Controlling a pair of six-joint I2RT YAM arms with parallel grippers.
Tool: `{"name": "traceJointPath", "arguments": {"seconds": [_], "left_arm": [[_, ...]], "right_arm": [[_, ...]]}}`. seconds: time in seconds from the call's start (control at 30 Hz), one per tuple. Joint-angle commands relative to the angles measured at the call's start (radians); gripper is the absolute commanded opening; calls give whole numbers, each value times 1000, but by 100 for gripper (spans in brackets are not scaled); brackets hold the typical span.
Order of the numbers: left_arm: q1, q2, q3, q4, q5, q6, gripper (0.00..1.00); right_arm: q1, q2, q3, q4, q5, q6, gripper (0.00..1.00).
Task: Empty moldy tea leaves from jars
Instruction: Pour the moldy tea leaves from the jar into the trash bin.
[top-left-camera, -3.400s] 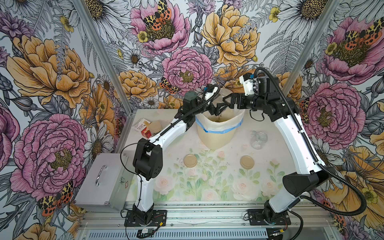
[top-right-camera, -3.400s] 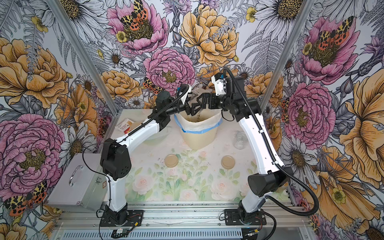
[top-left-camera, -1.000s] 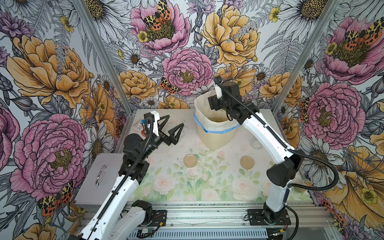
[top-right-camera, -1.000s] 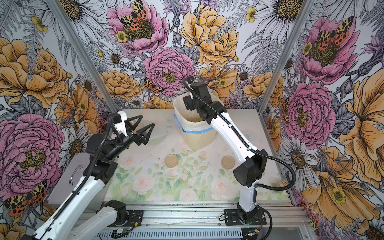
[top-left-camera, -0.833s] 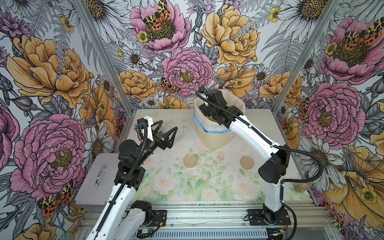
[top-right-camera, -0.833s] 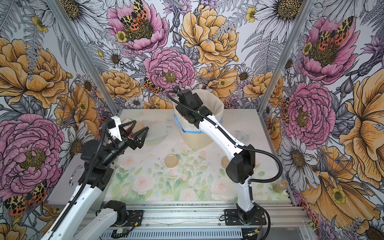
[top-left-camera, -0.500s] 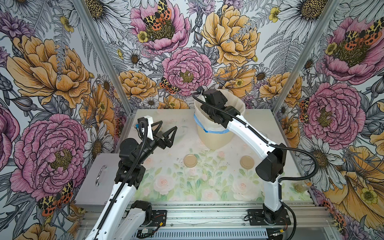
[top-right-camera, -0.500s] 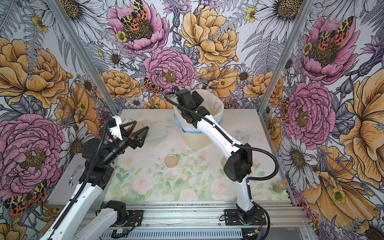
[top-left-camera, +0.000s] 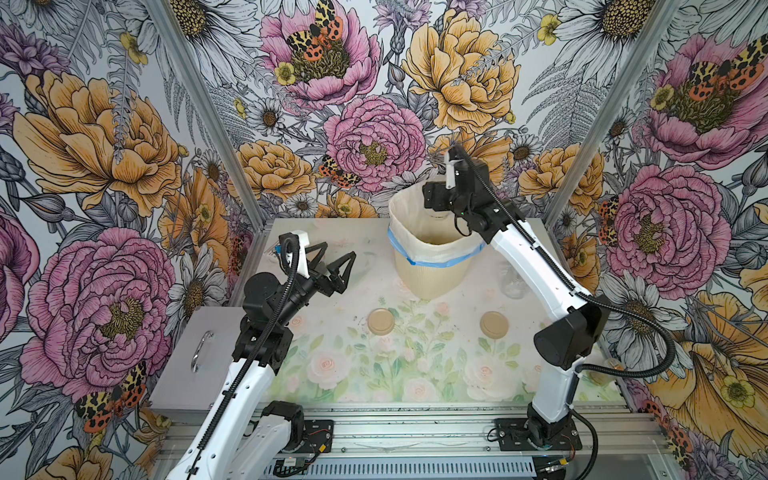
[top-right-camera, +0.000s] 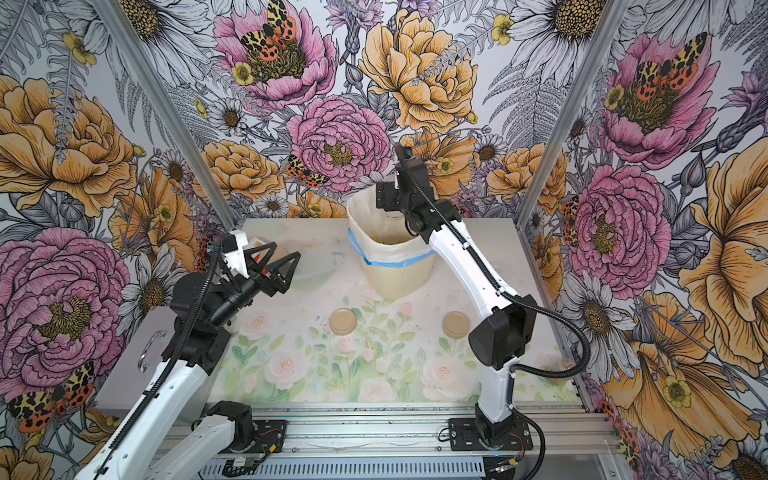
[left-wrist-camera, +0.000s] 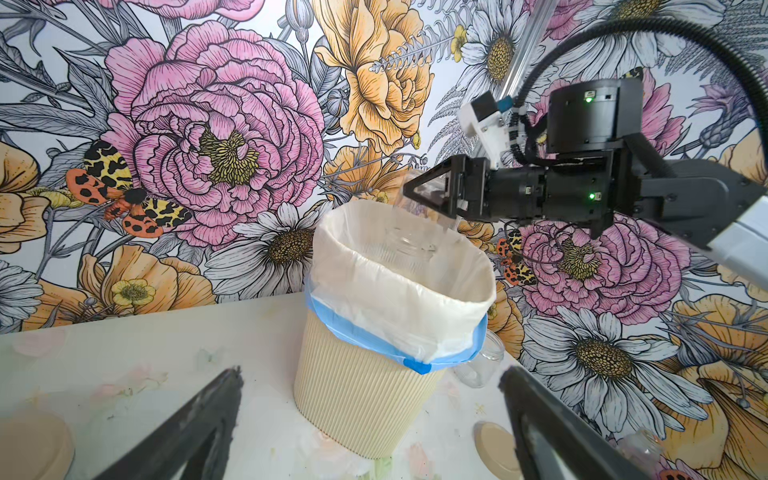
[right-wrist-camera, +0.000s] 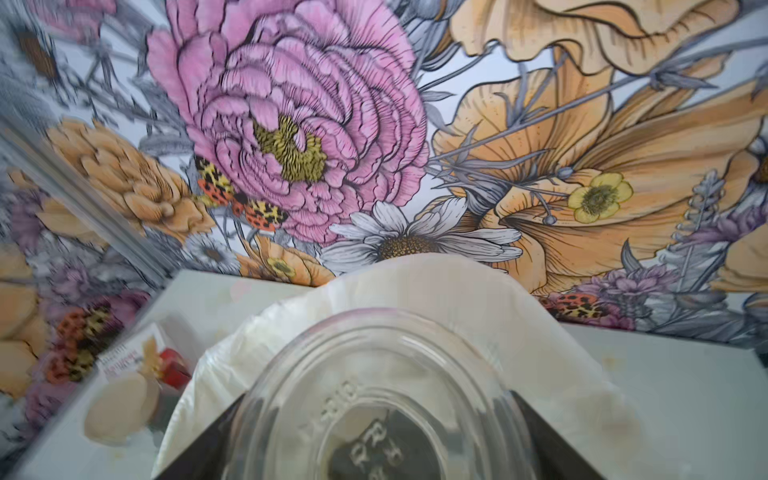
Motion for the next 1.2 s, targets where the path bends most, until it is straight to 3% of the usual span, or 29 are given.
{"name": "traceJointPath", "arguments": {"seconds": [0.0,0.3,0.57,0.7,0.83,0.97,1.07,1.17], "left_arm": [[-8,0,23,31,13,-12,99],[-11,0,11,31,11,-9,99],[-16,18,25,33,20,-9,99],[-25,17,25,34,8,-6,99],[-32,28,25,33,12,-3,99],[-36,31,24,30,3,8,99],[-38,50,31,35,10,9,99],[-45,60,44,37,9,12,99]], "right_arm": [[-43,-83,-72,171,-187,330,66],[-136,-135,-286,528,-410,739,65],[-168,-168,-366,593,-442,809,65],[-143,-182,-266,411,-364,587,65],[-136,-209,-282,349,-341,508,63],[-62,-269,-268,268,-204,277,66],[-20,-180,-127,62,-31,15,65],[-18,-136,-101,-3,6,-51,65]]}}
